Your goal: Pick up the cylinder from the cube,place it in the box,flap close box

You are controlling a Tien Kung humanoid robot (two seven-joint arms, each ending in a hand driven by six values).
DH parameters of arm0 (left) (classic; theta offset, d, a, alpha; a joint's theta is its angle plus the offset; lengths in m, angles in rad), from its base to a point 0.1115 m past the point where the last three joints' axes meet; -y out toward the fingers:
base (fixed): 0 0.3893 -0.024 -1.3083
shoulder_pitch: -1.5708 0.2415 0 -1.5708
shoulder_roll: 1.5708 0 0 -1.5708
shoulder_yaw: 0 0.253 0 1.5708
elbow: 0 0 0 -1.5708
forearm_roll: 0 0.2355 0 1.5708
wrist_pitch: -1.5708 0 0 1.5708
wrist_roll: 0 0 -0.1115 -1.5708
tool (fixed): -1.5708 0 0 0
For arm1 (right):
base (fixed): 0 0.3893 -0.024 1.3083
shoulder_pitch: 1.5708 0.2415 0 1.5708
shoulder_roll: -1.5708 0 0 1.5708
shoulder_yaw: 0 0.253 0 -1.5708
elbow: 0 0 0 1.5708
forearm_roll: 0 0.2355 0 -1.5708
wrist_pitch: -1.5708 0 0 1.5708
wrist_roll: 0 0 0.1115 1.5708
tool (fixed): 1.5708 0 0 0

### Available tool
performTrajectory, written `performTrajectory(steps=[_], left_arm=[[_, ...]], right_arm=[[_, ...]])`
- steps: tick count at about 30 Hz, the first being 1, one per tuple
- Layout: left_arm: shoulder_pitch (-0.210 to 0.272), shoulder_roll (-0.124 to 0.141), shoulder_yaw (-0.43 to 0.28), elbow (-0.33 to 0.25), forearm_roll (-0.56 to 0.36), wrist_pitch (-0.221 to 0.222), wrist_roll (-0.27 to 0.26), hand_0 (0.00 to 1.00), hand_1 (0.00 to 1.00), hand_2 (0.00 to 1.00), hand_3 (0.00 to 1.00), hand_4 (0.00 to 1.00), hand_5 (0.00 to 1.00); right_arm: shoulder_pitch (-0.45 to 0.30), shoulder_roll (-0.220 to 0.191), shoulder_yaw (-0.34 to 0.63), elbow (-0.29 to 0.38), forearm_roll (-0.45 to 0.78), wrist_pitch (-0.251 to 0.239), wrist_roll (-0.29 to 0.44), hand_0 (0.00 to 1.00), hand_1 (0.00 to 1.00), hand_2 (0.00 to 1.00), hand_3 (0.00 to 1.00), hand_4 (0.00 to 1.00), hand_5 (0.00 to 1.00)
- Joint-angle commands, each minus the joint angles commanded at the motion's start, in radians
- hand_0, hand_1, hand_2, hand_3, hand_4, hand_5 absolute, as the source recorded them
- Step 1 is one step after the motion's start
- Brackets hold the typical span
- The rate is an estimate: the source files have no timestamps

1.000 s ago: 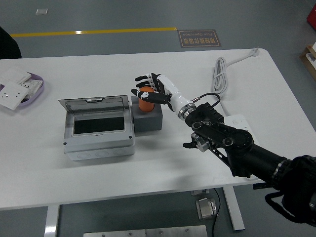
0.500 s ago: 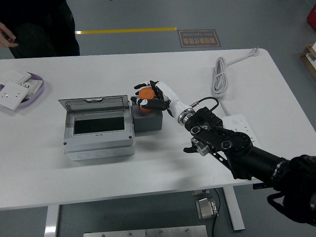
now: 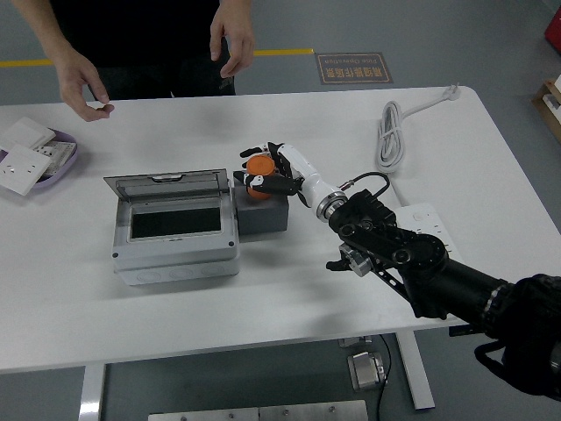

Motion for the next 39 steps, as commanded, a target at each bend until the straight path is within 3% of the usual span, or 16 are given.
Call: performTrajectory(steps=[3, 4, 9, 10, 21, 22, 27, 28, 33, 34, 39], left_arm=[[0.0, 0.0, 0.0, 0.0, 0.0, 0.0, 0.0, 0.629, 0.647, 0.625, 0.668, 0.722, 0.253], [0.0, 0.0, 0.0, 0.0, 0.0, 0.0, 0.0, 0.629, 0.647, 0.625, 0.668, 0.722, 0.253], [-0.003, 0.0, -0.002, 0.0, 0.001, 0.0, -0.001, 0.629, 0.647, 0.625, 0.668, 0.722, 0.253], [-0.003, 0.0, -0.002, 0.0, 0.001, 0.0, -0.001, 0.629, 0.647, 0.625, 0.668, 0.722, 0.253], [-0.007, 0.0, -0.001, 0.0, 0.001, 0.0, -0.002, 0.629, 0.647, 0.625, 0.668, 0.722, 0.253], [-0.008, 0.001, -0.002, 0.0, 0.001, 0.0, -0.002, 0.629, 0.647, 0.625, 0.668, 0.722, 0.253], [-0.009, 0.001, -0.002, 0.0, 0.001, 0.001, -0.002, 0.629, 0.647, 0.625, 0.668, 0.722, 0.253], [-0.009, 0.001, -0.002, 0.0, 0.002, 0.001, -0.002, 0.629, 0.647, 0.625, 0.668, 0.722, 0.253], [-0.011, 0.0, -0.003, -0.001, 0.002, 0.001, -0.003, 0.629, 0.647, 0.625, 0.668, 0.722, 0.253], [-0.011, 0.0, -0.003, -0.001, 0.002, 0.001, -0.003, 0.629, 0.647, 0.625, 0.668, 0.722, 0.253], [-0.012, 0.0, -0.002, 0.0, 0.0, 0.001, -0.003, 0.629, 0.647, 0.625, 0.668, 0.722, 0.253]], right_arm=[[0.001, 0.0, -0.002, 0.001, -0.002, -0.002, -0.001, 0.772, 0.68, 0.587, 0.642, 0.808, 0.211], [0.0, 0.0, -0.003, 0.001, -0.002, -0.002, -0.001, 0.771, 0.679, 0.587, 0.64, 0.717, 0.153], [0.0, 0.0, -0.009, 0.003, -0.004, -0.004, -0.003, 0.771, 0.679, 0.587, 0.64, 0.717, 0.153], [-0.001, 0.0, -0.012, 0.003, -0.005, -0.004, -0.003, 0.77, 0.679, 0.588, 0.641, 0.622, 0.067], [-0.002, 0.0, -0.024, 0.007, -0.002, -0.007, -0.003, 0.768, 0.678, 0.586, 0.641, 0.596, 0.058], [-0.002, 0.0, -0.025, 0.007, -0.001, -0.007, -0.003, 0.762, 0.676, 0.573, 0.627, 0.455, 0.044], [-0.002, 0.0, -0.035, 0.006, 0.009, -0.008, -0.002, 0.762, 0.676, 0.573, 0.627, 0.455, 0.044], [-0.002, 0.0, -0.037, 0.006, 0.011, -0.008, -0.001, 0.775, 0.666, 0.563, 0.619, 0.274, 0.002], [-0.002, 0.0, -0.044, 0.007, 0.024, -0.011, 0.002, 0.775, 0.666, 0.563, 0.619, 0.274, 0.002], [-0.003, 0.0, -0.045, 0.008, 0.026, -0.012, 0.003, 0.785, 0.656, 0.552, 0.601, 0.156, 0.01], [-0.003, 0.0, -0.043, 0.014, 0.037, -0.018, 0.004, 0.785, 0.656, 0.552, 0.601, 0.156, 0.01]])
